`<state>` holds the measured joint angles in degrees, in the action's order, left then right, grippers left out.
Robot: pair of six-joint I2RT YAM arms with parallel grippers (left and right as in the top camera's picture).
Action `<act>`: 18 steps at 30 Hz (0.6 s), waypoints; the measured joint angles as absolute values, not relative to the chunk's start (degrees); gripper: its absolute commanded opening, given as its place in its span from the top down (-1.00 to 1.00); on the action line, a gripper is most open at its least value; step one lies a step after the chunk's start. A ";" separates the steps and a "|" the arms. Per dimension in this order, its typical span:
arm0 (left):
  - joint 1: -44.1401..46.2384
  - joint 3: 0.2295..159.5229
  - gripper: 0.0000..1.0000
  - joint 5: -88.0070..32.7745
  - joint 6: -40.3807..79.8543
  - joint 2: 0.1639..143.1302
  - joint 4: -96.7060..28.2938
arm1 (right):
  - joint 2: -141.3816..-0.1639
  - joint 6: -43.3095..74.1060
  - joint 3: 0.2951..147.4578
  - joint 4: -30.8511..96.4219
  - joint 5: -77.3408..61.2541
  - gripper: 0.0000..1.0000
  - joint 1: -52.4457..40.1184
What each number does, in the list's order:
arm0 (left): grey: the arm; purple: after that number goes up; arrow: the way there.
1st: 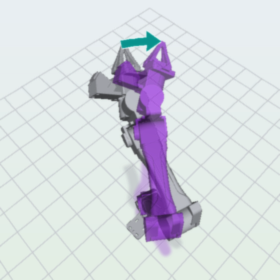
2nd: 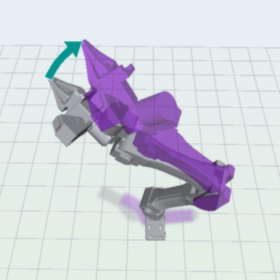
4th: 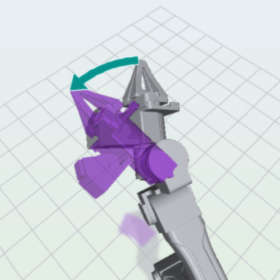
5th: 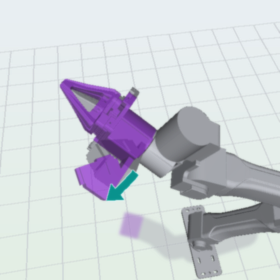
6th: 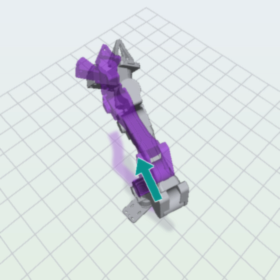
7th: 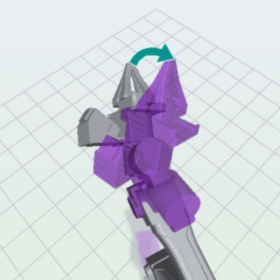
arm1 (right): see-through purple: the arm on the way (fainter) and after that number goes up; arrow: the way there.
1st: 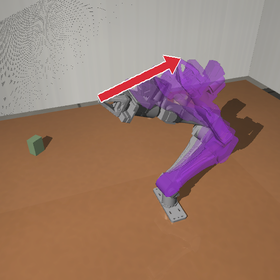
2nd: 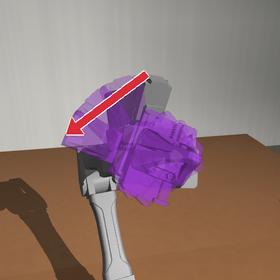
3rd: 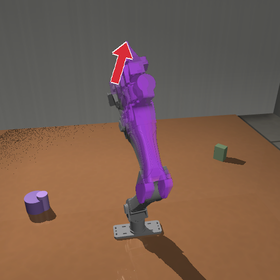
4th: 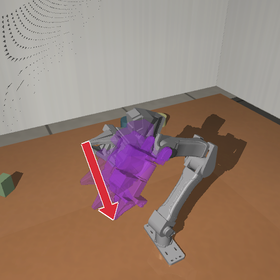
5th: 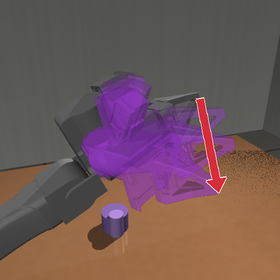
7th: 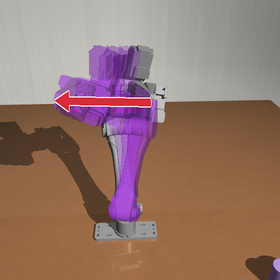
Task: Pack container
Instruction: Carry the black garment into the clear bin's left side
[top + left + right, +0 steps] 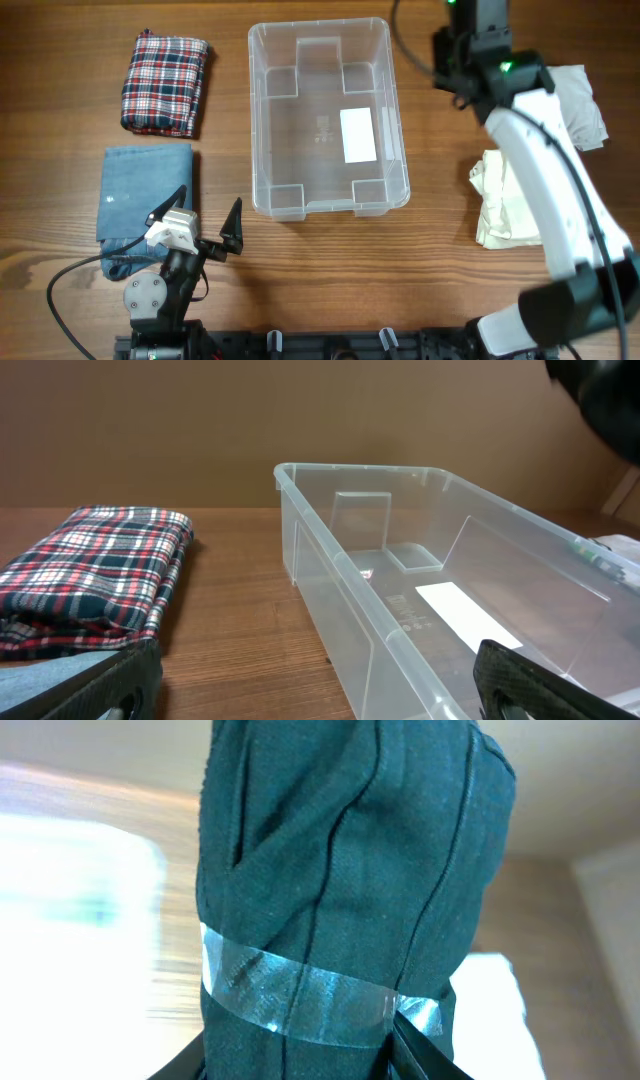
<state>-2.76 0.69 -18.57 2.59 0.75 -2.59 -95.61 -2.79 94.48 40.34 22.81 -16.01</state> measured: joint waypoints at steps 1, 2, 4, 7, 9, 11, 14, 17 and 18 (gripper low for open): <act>-2.76 0.69 -1.00 -18.57 2.57 0.75 -2.61 | -94.61 -2.26 94.59 40.03 22.41 0.22 -18.00; -2.76 0.69 -1.00 -18.57 2.59 0.75 -2.59 | -93.62 -1.48 94.67 39.42 21.93 0.22 -20.80; -2.76 0.69 -0.99 -18.59 2.57 0.75 -2.59 | -93.08 -0.32 94.76 38.37 21.12 0.22 -24.88; -2.76 0.69 -1.00 -18.57 2.59 0.75 -2.59 | -93.56 2.37 94.76 36.91 20.18 0.23 -31.42; -2.76 0.69 -0.99 -18.57 2.57 0.75 -2.59 | -94.39 4.34 94.76 35.03 19.68 0.23 -34.85; -2.76 0.69 -0.99 -18.57 2.59 0.75 -2.61 | -95.50 5.69 94.76 33.45 19.49 0.22 -36.86; -2.76 0.69 -1.00 -18.57 2.59 0.75 -2.61 | -99.00 8.49 94.76 31.57 19.46 0.22 -39.27; -2.76 0.69 -0.99 -18.59 2.59 0.75 -2.59 | -103.66 10.94 94.76 31.44 19.44 0.21 -40.47; -2.76 0.69 -1.00 -18.59 2.57 0.75 -2.59 | -105.08 11.46 94.76 31.16 19.40 0.21 -40.73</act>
<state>-2.76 0.69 -18.59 2.57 0.75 -2.59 -105.08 11.46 94.76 31.16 19.40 -40.73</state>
